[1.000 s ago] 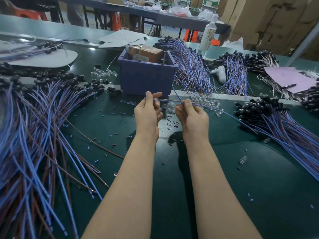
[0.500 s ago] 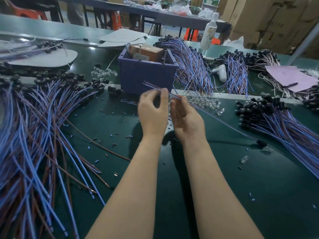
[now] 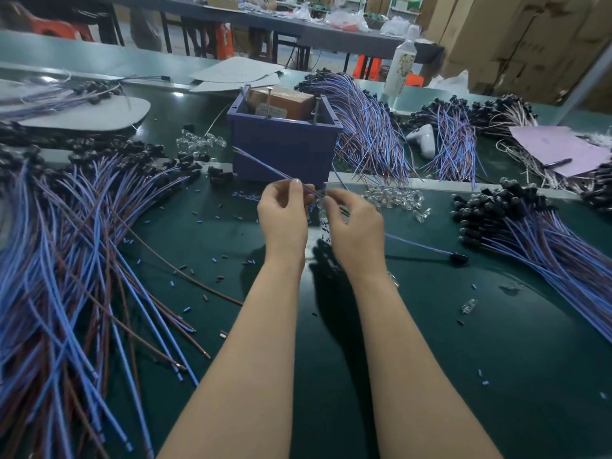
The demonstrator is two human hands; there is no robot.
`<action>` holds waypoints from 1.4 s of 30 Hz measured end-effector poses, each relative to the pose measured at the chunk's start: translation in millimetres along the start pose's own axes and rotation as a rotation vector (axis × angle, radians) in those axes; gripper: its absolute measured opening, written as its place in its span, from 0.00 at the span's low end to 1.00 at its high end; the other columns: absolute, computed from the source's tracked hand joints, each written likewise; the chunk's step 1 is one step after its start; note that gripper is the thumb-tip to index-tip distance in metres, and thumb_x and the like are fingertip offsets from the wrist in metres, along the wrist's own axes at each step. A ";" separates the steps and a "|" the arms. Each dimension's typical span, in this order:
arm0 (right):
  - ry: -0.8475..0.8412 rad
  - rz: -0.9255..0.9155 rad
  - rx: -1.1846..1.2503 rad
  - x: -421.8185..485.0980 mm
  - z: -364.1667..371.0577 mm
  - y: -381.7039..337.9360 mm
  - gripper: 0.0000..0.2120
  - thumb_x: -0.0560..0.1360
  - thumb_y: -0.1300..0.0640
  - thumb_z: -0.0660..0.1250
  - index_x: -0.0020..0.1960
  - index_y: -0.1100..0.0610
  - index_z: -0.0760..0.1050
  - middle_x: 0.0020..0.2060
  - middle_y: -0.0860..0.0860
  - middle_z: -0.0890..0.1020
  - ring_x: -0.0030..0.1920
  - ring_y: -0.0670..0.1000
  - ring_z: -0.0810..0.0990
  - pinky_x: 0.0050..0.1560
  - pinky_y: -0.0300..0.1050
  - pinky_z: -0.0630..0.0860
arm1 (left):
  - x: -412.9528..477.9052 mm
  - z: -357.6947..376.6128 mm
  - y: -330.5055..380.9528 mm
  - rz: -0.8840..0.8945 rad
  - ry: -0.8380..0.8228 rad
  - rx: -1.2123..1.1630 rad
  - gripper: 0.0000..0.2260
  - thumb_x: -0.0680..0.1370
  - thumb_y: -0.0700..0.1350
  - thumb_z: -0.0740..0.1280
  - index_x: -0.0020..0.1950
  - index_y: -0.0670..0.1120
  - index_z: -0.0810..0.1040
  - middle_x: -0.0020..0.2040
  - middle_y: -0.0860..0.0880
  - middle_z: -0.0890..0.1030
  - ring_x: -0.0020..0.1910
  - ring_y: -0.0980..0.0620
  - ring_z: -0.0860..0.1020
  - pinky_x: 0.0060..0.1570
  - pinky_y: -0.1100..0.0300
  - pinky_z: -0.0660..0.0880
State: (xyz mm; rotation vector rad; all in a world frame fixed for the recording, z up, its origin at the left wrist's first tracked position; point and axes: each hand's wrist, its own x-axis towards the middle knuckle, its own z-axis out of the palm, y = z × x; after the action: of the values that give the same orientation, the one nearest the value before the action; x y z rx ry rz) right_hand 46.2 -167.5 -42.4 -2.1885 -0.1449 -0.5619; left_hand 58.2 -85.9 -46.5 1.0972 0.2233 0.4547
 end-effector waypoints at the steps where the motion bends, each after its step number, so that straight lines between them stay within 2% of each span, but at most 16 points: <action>1: -0.026 0.024 0.022 -0.9 2.4 0.5 0.10 0.78 0.60 0.62 0.56 0.61 0.80 0.50 0.55 0.83 0.52 0.55 0.79 0.56 0.48 0.73 | 0.0 0.2 -0.6 0.000 -0.017 -0.002 0.07 0.80 0.38 0.62 0.43 0.45 0.73 0.38 0.49 0.79 0.36 0.57 0.77 0.40 0.67 0.75; 3: -0.012 0.056 0.071 -1.5 4.6 -0.3 0.09 0.78 0.61 0.63 0.52 0.62 0.80 0.45 0.55 0.84 0.46 0.54 0.80 0.51 0.50 0.76 | 0.6 0.2 -3.0 -0.002 -0.067 0.017 0.06 0.80 0.38 0.63 0.43 0.46 0.75 0.39 0.49 0.80 0.37 0.58 0.78 0.40 0.67 0.75; 5: 0.020 0.076 0.098 -1.1 4.4 -0.2 0.08 0.77 0.60 0.64 0.50 0.60 0.81 0.42 0.51 0.83 0.41 0.49 0.78 0.48 0.42 0.74 | 0.1 0.5 -5.1 0.007 -0.139 0.090 0.05 0.79 0.37 0.64 0.44 0.44 0.76 0.38 0.50 0.80 0.35 0.60 0.78 0.39 0.69 0.75; 7: 0.025 0.109 0.117 -0.3 3.5 1.1 0.07 0.77 0.60 0.64 0.48 0.59 0.81 0.40 0.50 0.83 0.41 0.47 0.77 0.44 0.37 0.70 | -0.1 1.1 -7.5 0.022 -0.185 0.167 0.03 0.79 0.36 0.64 0.46 0.41 0.77 0.38 0.48 0.80 0.36 0.58 0.79 0.38 0.69 0.75; 9: 0.030 0.163 0.151 0.6 4.5 2.7 0.07 0.77 0.59 0.64 0.49 0.59 0.81 0.41 0.51 0.83 0.43 0.49 0.79 0.45 0.37 0.70 | 1.0 0.8 -10.2 0.040 -0.183 0.240 0.04 0.79 0.38 0.65 0.45 0.43 0.77 0.40 0.46 0.80 0.40 0.51 0.79 0.44 0.61 0.78; 11: 0.070 0.209 0.191 2.0 5.4 3.0 0.07 0.78 0.58 0.63 0.49 0.59 0.80 0.42 0.52 0.84 0.43 0.49 0.79 0.46 0.37 0.71 | 1.4 0.0 -11.1 0.039 -0.160 0.266 0.07 0.79 0.39 0.64 0.42 0.46 0.75 0.42 0.45 0.81 0.42 0.49 0.79 0.47 0.55 0.77; 14: 0.182 0.249 0.249 3.6 4.5 3.5 0.06 0.79 0.58 0.62 0.48 0.56 0.77 0.37 0.47 0.82 0.40 0.46 0.79 0.48 0.40 0.73 | 2.0 -0.8 -8.8 0.026 -0.099 0.210 0.08 0.81 0.39 0.60 0.43 0.47 0.71 0.38 0.49 0.81 0.31 0.60 0.77 0.36 0.66 0.76; 16: 0.228 0.242 0.224 3.1 3.6 5.1 0.06 0.80 0.59 0.60 0.53 0.56 0.75 0.34 0.42 0.80 0.35 0.42 0.76 0.47 0.40 0.73 | 4.0 -1.8 -6.0 0.032 -0.031 0.176 0.07 0.82 0.39 0.58 0.44 0.46 0.70 0.36 0.51 0.80 0.25 0.63 0.74 0.32 0.69 0.73; 18: 0.208 0.214 0.173 1.3 4.1 3.9 0.11 0.80 0.59 0.59 0.61 0.56 0.73 0.35 0.44 0.81 0.33 0.45 0.75 0.46 0.41 0.72 | 6.8 -4.2 -3.3 0.052 0.026 0.166 0.04 0.82 0.40 0.58 0.48 0.44 0.70 0.35 0.50 0.79 0.25 0.63 0.72 0.31 0.69 0.72; 20: 0.161 0.177 0.123 -0.1 6.2 1.6 0.14 0.80 0.59 0.59 0.64 0.55 0.72 0.38 0.47 0.84 0.37 0.50 0.77 0.49 0.45 0.74 | 8.7 -6.3 -1.8 0.089 0.045 0.204 0.03 0.82 0.40 0.58 0.52 0.45 0.71 0.37 0.51 0.79 0.28 0.63 0.72 0.33 0.68 0.71; 23: 0.103 0.148 0.084 -1.1 9.4 -0.8 0.14 0.80 0.59 0.59 0.64 0.54 0.73 0.41 0.51 0.85 0.43 0.53 0.80 0.51 0.46 0.73 | 10.3 -6.6 -2.1 0.157 0.013 0.298 0.06 0.81 0.39 0.59 0.56 0.47 0.73 0.37 0.54 0.78 0.33 0.60 0.73 0.38 0.67 0.73; 26: 0.063 0.151 0.070 -1.5 11.4 -2.1 0.14 0.79 0.59 0.60 0.63 0.54 0.74 0.44 0.53 0.85 0.48 0.55 0.81 0.54 0.48 0.73 | 14.8 -6.1 -3.7 0.170 -0.013 0.369 0.10 0.81 0.39 0.59 0.60 0.44 0.75 0.36 0.55 0.77 0.36 0.60 0.74 0.43 0.65 0.73; 30: 0.053 0.159 0.066 -0.8 11.9 -2.8 0.14 0.79 0.58 0.60 0.63 0.54 0.74 0.45 0.53 0.85 0.49 0.55 0.81 0.55 0.48 0.73 | 20.5 -6.2 -7.0 0.151 -0.036 0.421 0.12 0.81 0.40 0.59 0.63 0.42 0.75 0.36 0.56 0.77 0.35 0.62 0.75 0.40 0.72 0.71; 34: 0.043 0.153 0.071 -1.3 11.9 -4.1 0.14 0.79 0.59 0.60 0.64 0.55 0.74 0.47 0.54 0.84 0.49 0.55 0.81 0.55 0.48 0.73 | 23.8 -6.4 -8.2 0.138 -0.055 0.432 0.12 0.81 0.40 0.59 0.63 0.42 0.75 0.35 0.56 0.77 0.35 0.62 0.75 0.37 0.74 0.70; 37: 0.035 0.145 0.074 -2.0 11.8 -5.8 0.15 0.79 0.59 0.60 0.64 0.55 0.74 0.48 0.54 0.84 0.49 0.56 0.81 0.56 0.50 0.73 | 24.7 -6.2 -8.7 0.127 -0.077 0.436 0.12 0.81 0.40 0.59 0.63 0.42 0.76 0.35 0.56 0.77 0.34 0.62 0.74 0.35 0.74 0.70; 42: 0.035 0.135 0.076 -2.7 10.8 -7.4 0.15 0.79 0.60 0.61 0.64 0.55 0.75 0.48 0.55 0.84 0.49 0.57 0.81 0.56 0.52 0.73 | 24.7 -6.1 -8.0 0.123 -0.096 0.436 0.13 0.81 0.40 0.59 0.64 0.42 0.75 0.35 0.56 0.77 0.33 0.60 0.73 0.38 0.67 0.70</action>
State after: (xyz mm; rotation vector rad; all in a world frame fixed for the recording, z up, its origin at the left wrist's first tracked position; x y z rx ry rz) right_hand 45.3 -154.3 -44.1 -2.0955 0.0007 -0.5095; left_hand 79.6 -72.6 -55.1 1.5620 0.1748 0.4735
